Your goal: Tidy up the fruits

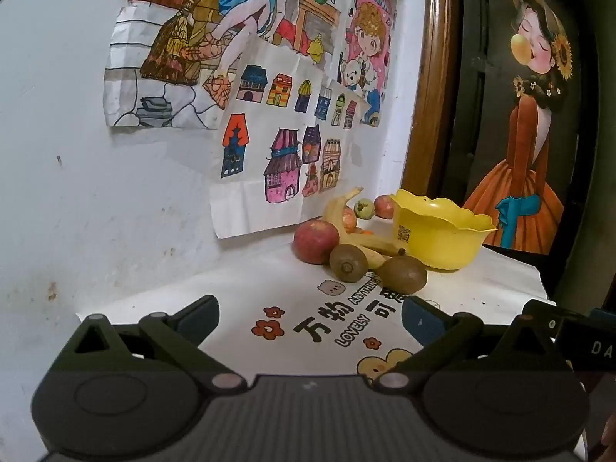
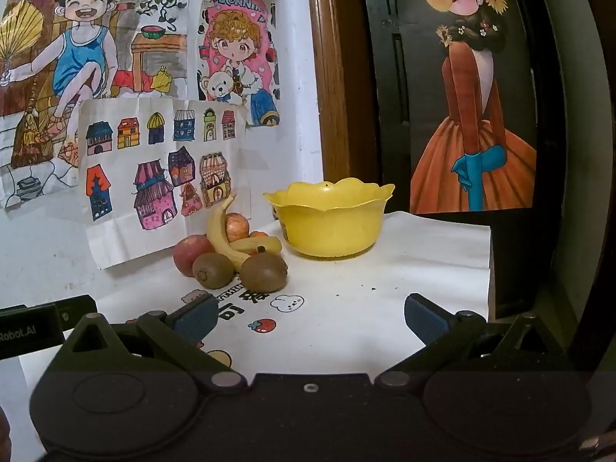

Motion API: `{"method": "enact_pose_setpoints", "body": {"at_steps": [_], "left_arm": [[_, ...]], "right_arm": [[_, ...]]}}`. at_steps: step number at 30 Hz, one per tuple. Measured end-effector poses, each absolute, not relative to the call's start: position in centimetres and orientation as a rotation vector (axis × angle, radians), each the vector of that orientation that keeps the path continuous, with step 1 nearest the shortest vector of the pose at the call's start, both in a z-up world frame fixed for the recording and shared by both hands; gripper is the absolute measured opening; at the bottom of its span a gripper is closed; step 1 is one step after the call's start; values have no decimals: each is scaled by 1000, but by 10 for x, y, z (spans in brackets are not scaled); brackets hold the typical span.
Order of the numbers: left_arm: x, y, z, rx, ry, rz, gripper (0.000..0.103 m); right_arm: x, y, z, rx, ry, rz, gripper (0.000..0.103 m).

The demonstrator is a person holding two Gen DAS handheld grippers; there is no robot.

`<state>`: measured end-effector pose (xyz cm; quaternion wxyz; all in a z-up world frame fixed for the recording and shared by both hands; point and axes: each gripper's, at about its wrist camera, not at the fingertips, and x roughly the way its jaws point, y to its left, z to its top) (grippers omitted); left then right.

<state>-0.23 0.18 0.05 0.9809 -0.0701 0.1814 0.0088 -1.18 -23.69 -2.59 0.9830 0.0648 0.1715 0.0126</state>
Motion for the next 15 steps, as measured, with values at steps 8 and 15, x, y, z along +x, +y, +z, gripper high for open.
{"method": "enact_pose_setpoints", "body": {"at_steps": [8, 15], "left_arm": [[-1, 3, -1, -144, 367, 18, 103], [-1, 3, -1, -145, 368, 20, 103]], "right_arm": [[-12, -237, -25, 130, 345, 26, 102], [-12, -237, -28, 130, 349, 27, 102]]}}
